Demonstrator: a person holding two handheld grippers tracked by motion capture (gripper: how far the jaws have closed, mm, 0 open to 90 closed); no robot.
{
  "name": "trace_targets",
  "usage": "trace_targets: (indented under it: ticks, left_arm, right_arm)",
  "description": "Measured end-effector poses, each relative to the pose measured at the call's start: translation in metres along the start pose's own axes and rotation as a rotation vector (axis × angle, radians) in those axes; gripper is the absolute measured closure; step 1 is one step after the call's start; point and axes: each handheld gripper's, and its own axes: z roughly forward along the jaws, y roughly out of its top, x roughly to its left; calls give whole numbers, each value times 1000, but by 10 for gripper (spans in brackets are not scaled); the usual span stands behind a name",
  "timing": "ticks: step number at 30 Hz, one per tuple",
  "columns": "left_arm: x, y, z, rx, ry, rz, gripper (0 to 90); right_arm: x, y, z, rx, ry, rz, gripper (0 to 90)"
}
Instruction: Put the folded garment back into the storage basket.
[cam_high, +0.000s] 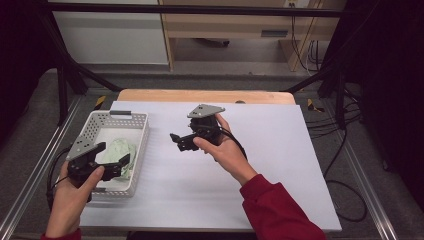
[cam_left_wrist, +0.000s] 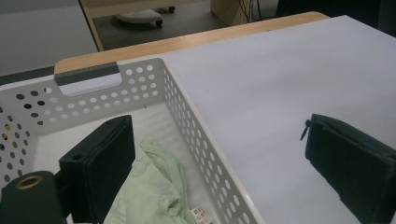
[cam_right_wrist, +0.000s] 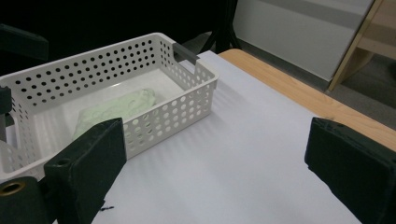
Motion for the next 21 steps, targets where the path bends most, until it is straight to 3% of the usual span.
trace_targets:
  ticks: [9, 21]
  left_arm:
    - [4, -3, 0, -1, -3, -10, 73]
    - [-1, -3, 1, 1, -12, 6, 71]
  right_arm:
    - [-11, -4, -18, -20, -35, 13, 55]
    - [-33, -15, -49, -50, -84, 43, 52]
